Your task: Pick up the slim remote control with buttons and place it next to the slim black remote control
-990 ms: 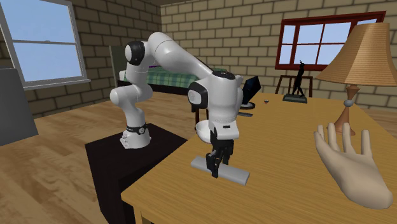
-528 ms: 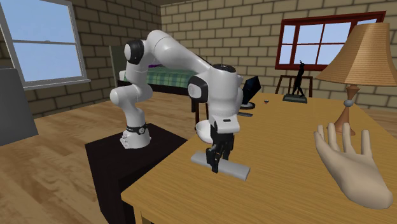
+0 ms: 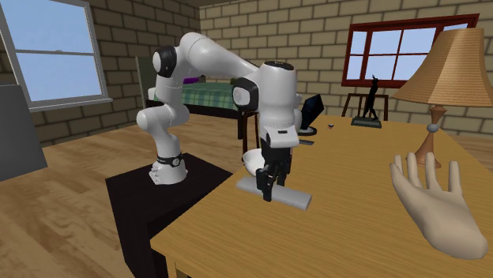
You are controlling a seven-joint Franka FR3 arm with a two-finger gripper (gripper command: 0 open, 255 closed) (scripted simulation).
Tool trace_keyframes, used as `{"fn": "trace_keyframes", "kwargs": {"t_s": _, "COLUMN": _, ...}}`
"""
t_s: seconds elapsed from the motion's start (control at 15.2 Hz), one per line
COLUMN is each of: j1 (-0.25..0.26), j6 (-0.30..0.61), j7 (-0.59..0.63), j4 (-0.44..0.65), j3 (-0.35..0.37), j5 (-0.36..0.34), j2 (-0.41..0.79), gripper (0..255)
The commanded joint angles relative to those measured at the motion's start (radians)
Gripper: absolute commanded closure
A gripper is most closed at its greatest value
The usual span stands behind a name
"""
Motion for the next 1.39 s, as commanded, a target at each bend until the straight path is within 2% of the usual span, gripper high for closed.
{"fn": "trace_keyframes", "kwargs": {"t_s": 0.0, "j1": -0.001, "j6": -0.025, "j7": 0.000, "j4": 0.018, "j3": -0.001, "j5": -0.001, "j2": -0.006, "gripper": 255}}
{"fn": "trace_keyframes", "kwargs": {"t_s": 0.2, "j1": -0.001, "j6": -0.058, "j7": 0.002, "j4": 0.043, "j3": -0.001, "j5": -0.002, "j2": -0.015, "gripper": 255}}
{"fn": "trace_keyframes", "kwargs": {"t_s": 0.73, "j1": 0.120, "j6": -0.010, "j7": 0.165, "j4": -0.087, "j3": 0.041, "j5": -0.026, "j2": -0.101, "gripper": 255}}
{"fn": "trace_keyframes", "kwargs": {"t_s": 1.32, "j1": 0.251, "j6": 0.007, "j7": 0.358, "j4": -0.127, "j3": 0.099, "j5": -0.049, "j2": -0.129, "gripper": 255}}
